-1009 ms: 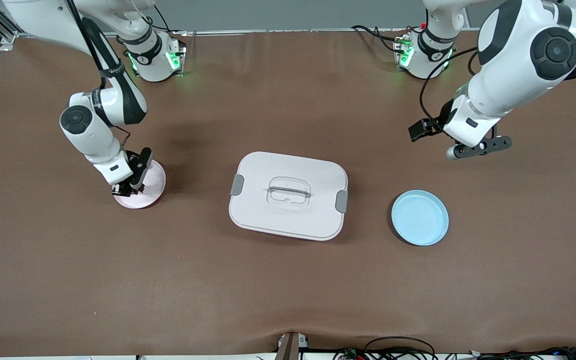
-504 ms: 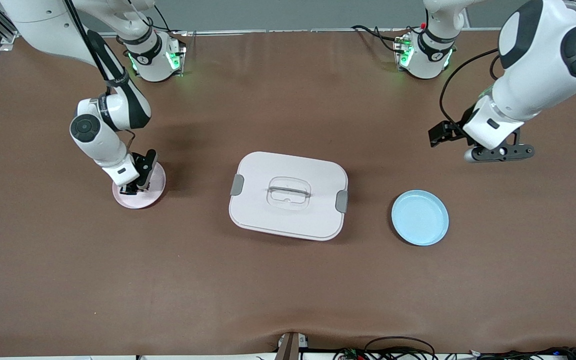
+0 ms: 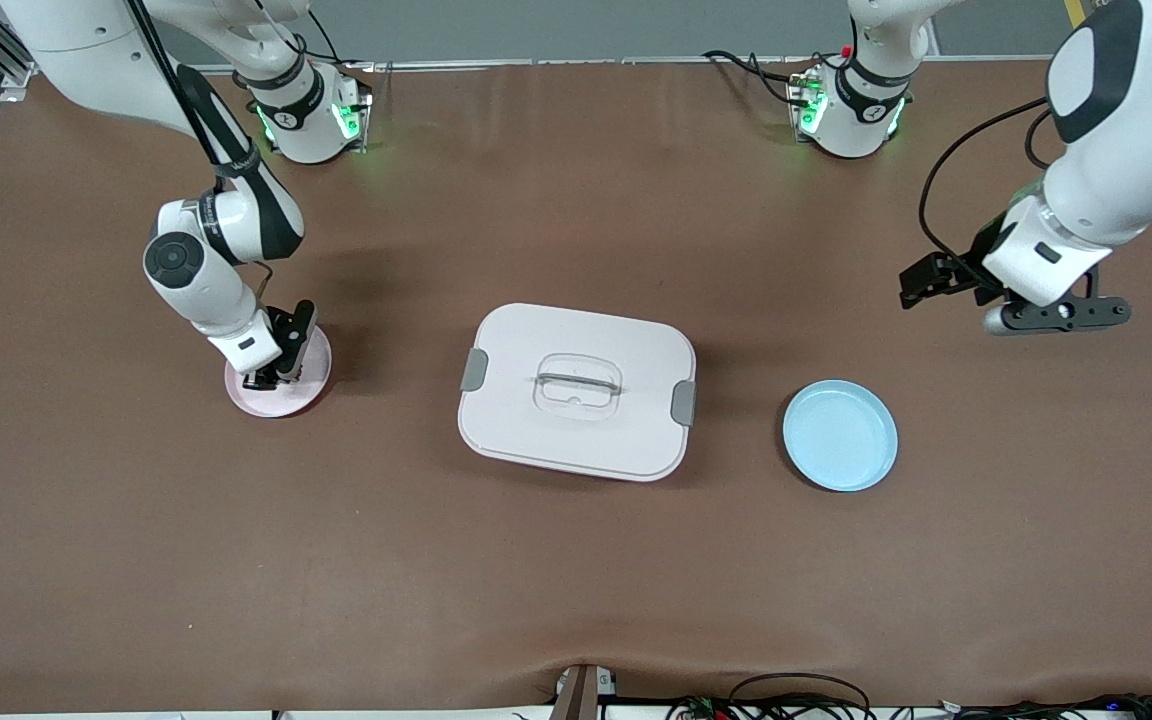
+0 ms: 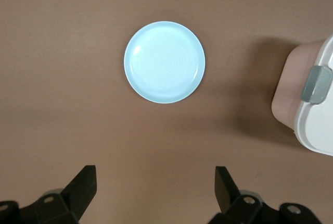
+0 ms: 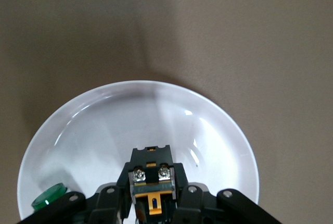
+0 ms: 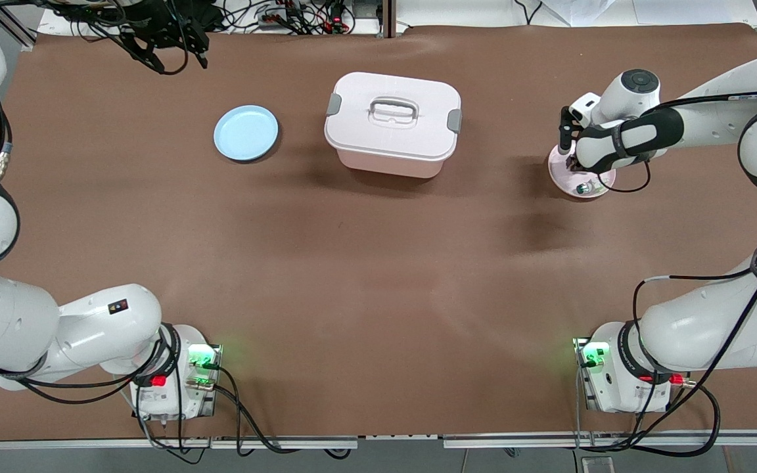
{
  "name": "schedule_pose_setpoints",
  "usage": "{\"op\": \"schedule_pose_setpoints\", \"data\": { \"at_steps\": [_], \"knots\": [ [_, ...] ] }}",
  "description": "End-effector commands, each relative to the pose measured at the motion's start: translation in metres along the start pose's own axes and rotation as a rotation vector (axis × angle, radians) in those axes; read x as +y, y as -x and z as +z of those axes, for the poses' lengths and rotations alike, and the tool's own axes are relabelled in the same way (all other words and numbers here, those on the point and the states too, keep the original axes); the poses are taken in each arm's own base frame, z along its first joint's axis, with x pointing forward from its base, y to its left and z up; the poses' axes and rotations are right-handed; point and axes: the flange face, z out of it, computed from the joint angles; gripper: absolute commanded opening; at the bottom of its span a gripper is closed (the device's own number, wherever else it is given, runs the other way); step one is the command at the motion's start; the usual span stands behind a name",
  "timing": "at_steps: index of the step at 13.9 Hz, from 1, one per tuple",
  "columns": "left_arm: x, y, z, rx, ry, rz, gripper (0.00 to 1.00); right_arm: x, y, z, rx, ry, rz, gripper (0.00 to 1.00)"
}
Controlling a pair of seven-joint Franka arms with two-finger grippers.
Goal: Transfer orange switch to right arm and place
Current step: 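Lower the switch onto the pink plate with the right gripper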
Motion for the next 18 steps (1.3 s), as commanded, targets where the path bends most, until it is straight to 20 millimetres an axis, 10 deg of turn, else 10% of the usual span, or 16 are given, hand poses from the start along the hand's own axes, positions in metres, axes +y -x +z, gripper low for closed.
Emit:
{"op": "schedule_pose_setpoints", "data": {
  "at_steps": [1,18],
  "knots": [
    [-0.008,0.0,-0.017,0.031,-0.022,0.003,1.0,0.014,0.0,-0.006,-0.006,0.02,-0.011,1.0],
    [-0.023,-0.009,-0.105,0.164,0.0,-0.033,1.0,0.018,-0.02,-0.022,-0.109,-0.137,0.166,1.0]
  ]
}}
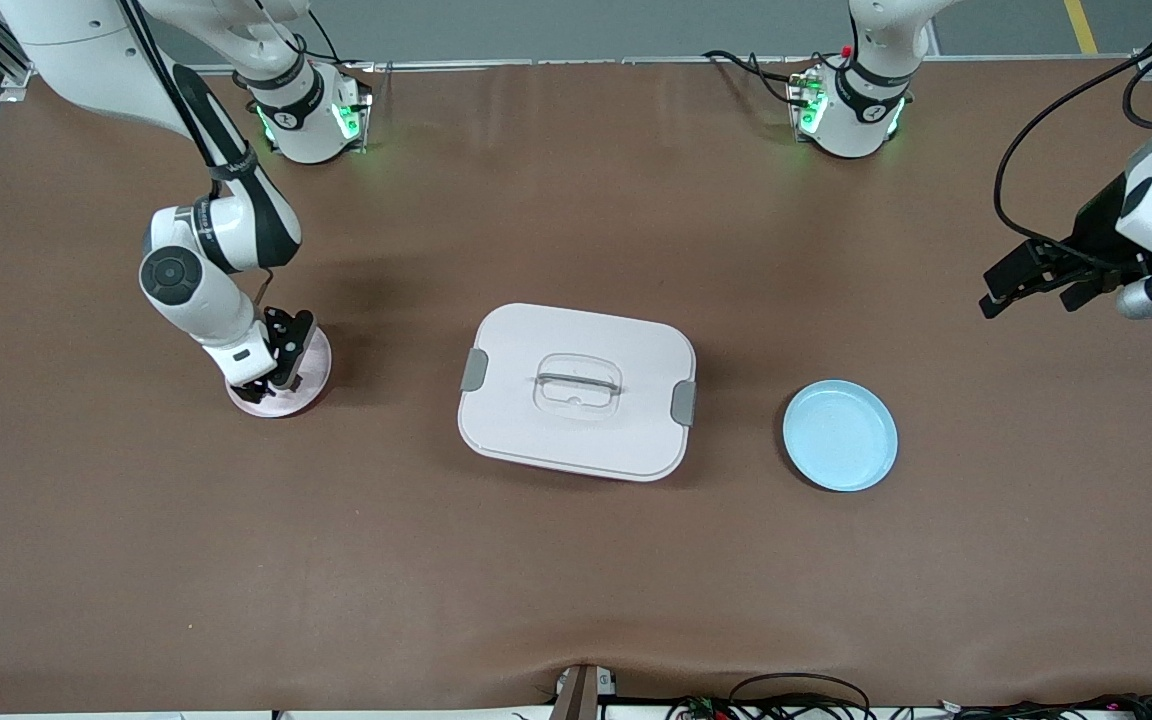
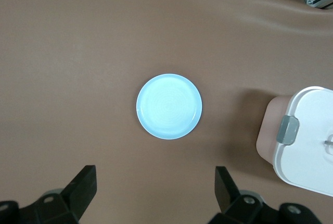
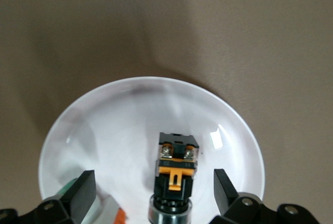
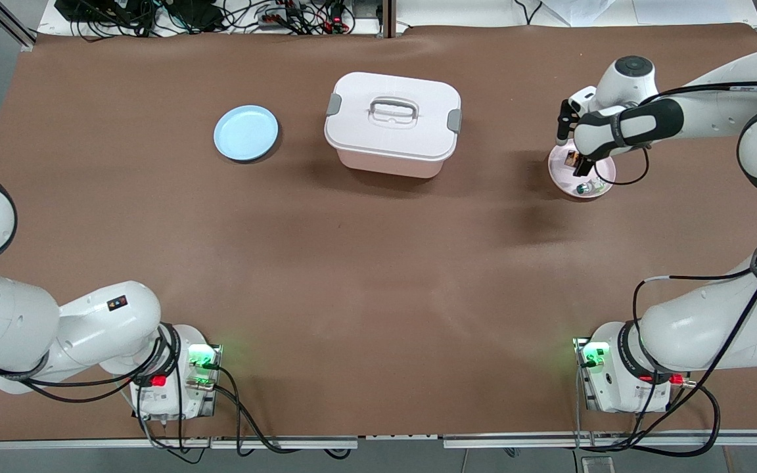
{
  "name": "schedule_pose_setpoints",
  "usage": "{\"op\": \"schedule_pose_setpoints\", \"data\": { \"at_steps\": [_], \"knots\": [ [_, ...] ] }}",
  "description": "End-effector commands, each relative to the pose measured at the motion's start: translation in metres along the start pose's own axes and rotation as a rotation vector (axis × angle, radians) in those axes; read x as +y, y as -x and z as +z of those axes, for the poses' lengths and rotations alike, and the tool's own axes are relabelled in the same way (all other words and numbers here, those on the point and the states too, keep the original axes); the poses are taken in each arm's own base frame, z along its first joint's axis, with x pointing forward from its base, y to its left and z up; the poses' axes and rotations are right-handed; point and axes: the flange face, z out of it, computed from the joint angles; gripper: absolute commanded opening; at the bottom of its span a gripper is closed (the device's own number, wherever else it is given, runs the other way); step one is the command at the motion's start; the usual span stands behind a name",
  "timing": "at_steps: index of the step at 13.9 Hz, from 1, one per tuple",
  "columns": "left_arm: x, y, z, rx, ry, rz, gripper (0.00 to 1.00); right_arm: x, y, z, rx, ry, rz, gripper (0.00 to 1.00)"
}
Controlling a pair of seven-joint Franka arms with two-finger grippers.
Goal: Transfer orange switch to right arm and place
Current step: 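Lower the switch onto the pink plate with the right gripper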
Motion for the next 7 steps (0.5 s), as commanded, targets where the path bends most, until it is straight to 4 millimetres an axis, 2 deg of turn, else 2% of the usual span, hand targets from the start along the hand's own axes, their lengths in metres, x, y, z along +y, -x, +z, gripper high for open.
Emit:
{"op": "schedule_pose_setpoints", "data": {
  "at_steps": [1,4,7],
  "knots": [
    [-0.001,0.004,-0.02,0.006,-0.025,0.009,1.0,0.008,-0.011,-0.02,-0.051,-0.036,0.05,1.0],
    [0.0,0.004,-0.026,0.006,-0.026,0.01,1.0,0.024,-0.018,-0.047,-0.098,-0.075,0.052,1.0],
    [0.003,0.005,-0.042,0.014,-0.024,0.015,1.0,0.037,-0.017,-0.078,-0.135,-0.104,0.068,1.0]
  ]
}}
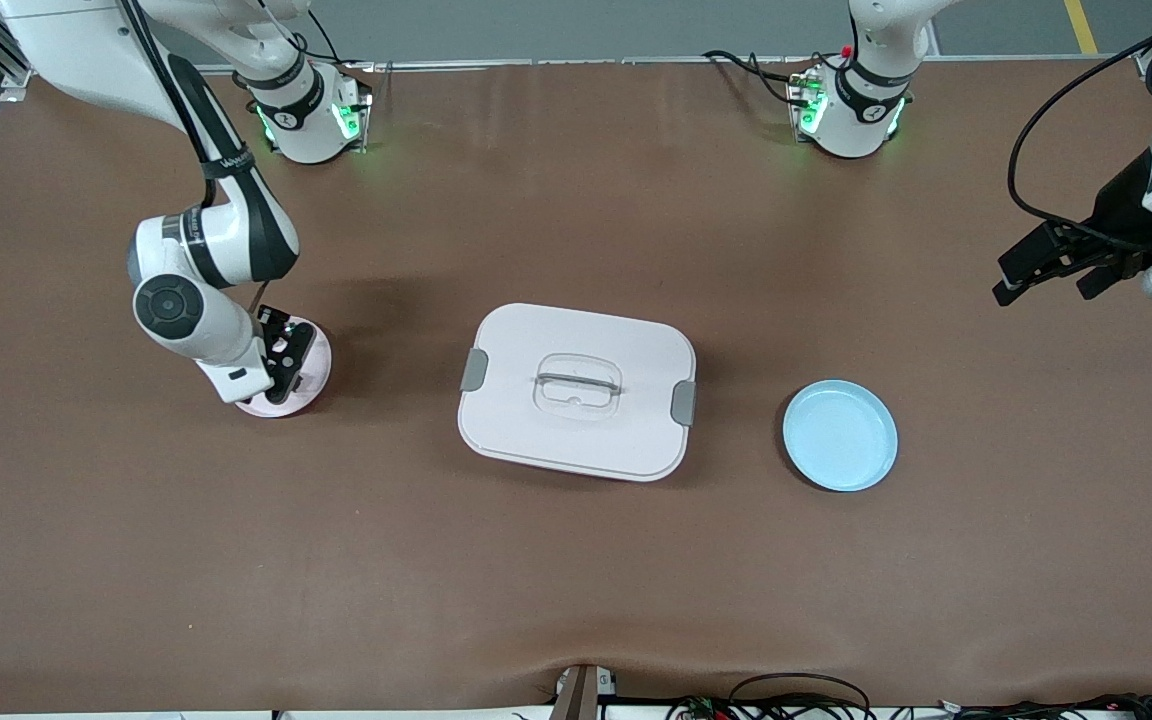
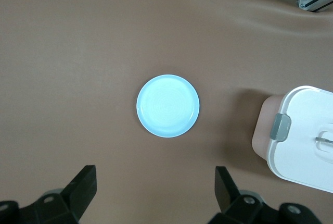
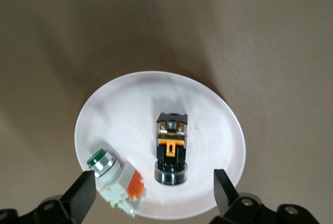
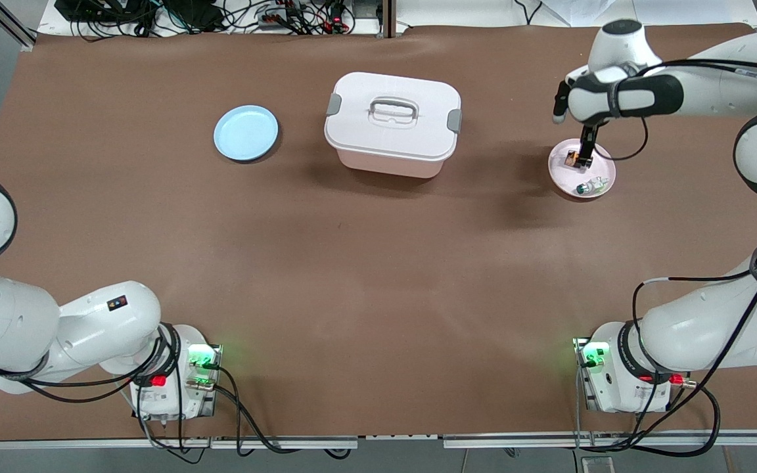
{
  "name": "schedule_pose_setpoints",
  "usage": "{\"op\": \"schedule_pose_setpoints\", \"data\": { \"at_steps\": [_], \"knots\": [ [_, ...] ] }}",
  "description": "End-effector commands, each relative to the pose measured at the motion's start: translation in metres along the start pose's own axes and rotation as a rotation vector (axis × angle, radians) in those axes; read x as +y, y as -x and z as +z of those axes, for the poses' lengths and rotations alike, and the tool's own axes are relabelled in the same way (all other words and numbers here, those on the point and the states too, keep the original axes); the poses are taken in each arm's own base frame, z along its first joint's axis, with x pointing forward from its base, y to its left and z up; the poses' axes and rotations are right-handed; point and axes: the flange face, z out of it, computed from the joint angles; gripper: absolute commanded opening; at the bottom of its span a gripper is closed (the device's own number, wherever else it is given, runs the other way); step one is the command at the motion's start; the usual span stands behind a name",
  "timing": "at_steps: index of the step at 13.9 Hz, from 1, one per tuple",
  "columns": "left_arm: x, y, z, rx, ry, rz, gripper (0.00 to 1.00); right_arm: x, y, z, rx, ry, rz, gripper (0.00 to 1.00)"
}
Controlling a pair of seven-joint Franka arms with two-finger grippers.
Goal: Transfer orange switch to right arm and place
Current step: 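Lower the switch onto the pink plate with the right gripper, then open the right gripper and lift it off the switch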
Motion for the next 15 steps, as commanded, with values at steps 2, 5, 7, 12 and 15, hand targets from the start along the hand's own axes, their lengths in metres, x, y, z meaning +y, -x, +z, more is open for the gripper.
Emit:
{"op": "schedule_pose_setpoints", "data": {
  "at_steps": [2,5,7,12,15],
  "knots": [
    [0.002,0.005,-0.023,0.009,-0.024,0.015,1.0,0.006,0.005,-0.042,-0.036,-0.038,0.066,1.0],
    [0.007,0.006,-0.025,0.008,-0.023,0.021,1.0,0.003,0.013,-0.07,-0.065,-0.067,0.187,1.0],
    [0.007,0.007,-0.026,0.007,-0.021,0.023,1.0,-0.006,0.011,-0.088,-0.076,-0.061,0.291,1.0],
    [0.002,0.009,-0.025,-0.01,-0.02,0.019,1.0,-0.023,0.011,-0.109,-0.057,-0.119,0.55,1.0],
    [-0.001,0.007,-0.023,-0.017,-0.017,0.018,1.0,-0.028,0.013,-0.124,-0.088,-0.141,0.688,1.0]
  ]
}}
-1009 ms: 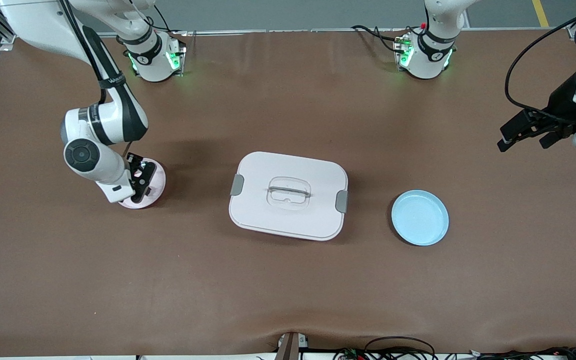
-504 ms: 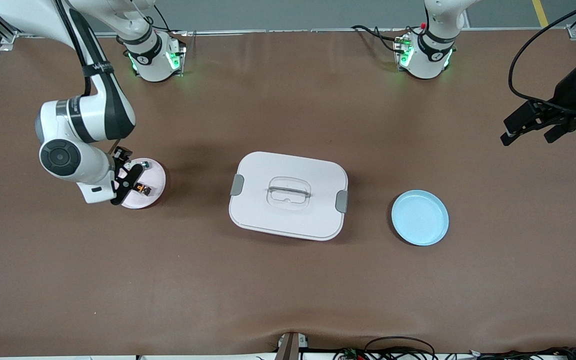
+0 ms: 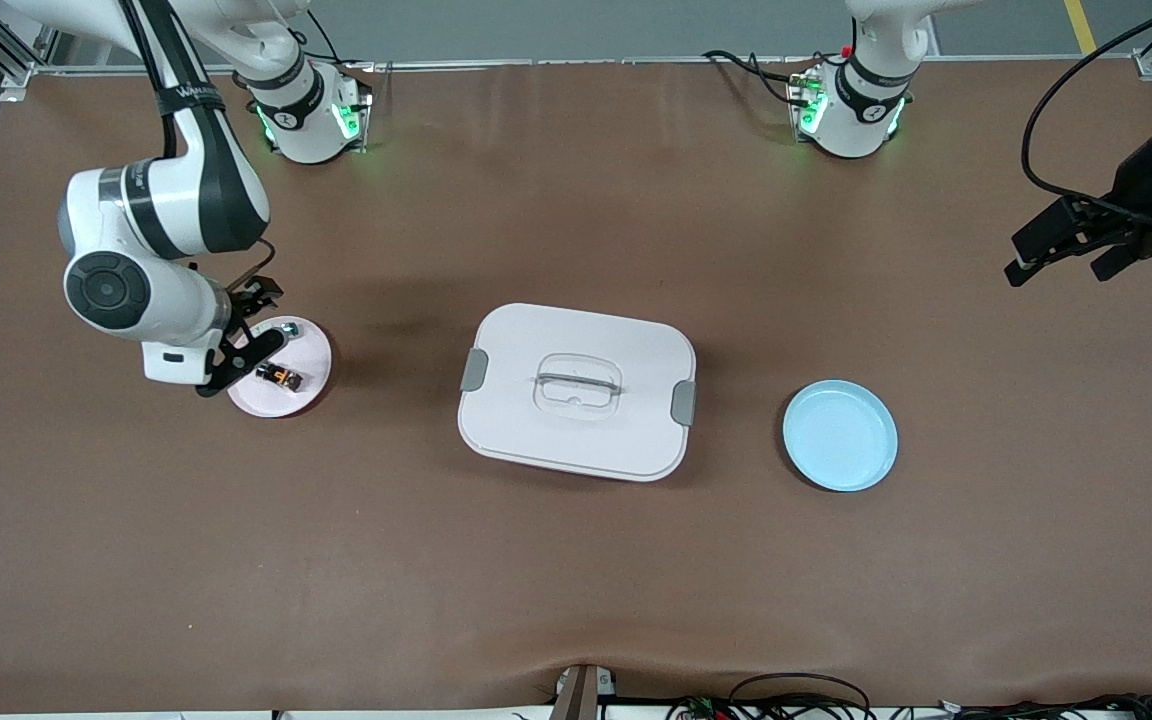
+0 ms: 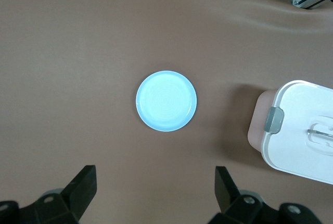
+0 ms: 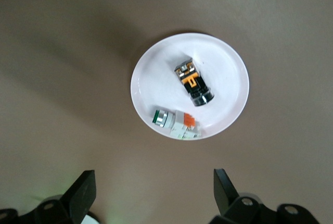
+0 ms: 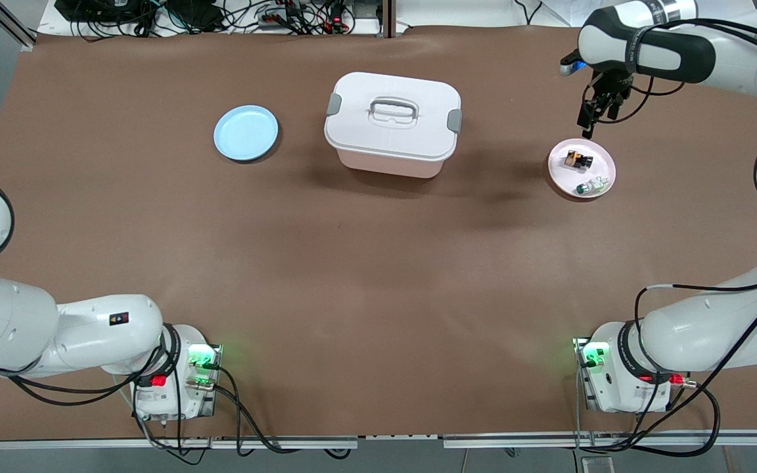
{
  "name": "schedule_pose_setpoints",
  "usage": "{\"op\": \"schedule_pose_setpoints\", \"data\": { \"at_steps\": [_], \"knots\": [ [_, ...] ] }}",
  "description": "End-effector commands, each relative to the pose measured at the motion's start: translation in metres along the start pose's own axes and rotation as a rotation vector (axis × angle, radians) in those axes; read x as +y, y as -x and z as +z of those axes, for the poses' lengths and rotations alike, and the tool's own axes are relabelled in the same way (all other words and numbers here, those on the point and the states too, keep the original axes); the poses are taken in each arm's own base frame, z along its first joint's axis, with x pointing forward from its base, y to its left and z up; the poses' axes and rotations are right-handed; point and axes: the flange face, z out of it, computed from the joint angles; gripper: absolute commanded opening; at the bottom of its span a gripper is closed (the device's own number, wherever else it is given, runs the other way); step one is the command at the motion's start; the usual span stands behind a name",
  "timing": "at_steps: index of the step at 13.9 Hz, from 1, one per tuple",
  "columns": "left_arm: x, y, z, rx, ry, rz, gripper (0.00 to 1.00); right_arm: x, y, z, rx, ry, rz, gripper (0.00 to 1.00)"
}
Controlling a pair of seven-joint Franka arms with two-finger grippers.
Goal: Transfer orange switch to right arm and place
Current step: 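Open the right gripper and lift it off the switch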
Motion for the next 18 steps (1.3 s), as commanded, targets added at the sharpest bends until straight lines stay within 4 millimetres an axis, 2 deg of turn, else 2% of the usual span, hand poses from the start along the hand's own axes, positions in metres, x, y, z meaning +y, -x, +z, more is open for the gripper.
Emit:
{"op": "schedule_pose_setpoints", "data": {
  "at_steps": [1,4,7,11,14,18],
  "knots": [
    [-0.002,0.003,-0.004,-0.004,-0.032,0.011,1.0,-0.004,0.009,-0.018,-0.016,-0.019,0.123,1.0],
    [-0.002,0.003,-0.002,-0.005,-0.047,0.019,1.0,0.006,0.037,-0.048,-0.039,-0.047,0.191,1.0],
    [-0.003,0.002,-0.003,-0.003,-0.049,0.016,1.0,0.035,0.071,-0.083,-0.038,-0.159,0.272,1.0],
    [-0.006,0.001,-0.001,-0.005,-0.05,0.011,1.0,0.043,0.08,-0.116,0.005,-0.145,0.302,1.0],
    [-0.002,0.006,0.003,-0.042,-0.056,0.021,1.0,0.057,0.088,-0.136,0.048,-0.138,0.369,1.0],
    [-0.004,0.008,-0.002,-0.039,-0.056,0.035,1.0,0.062,0.092,-0.159,0.096,-0.113,0.371,1.0]
  ]
}}
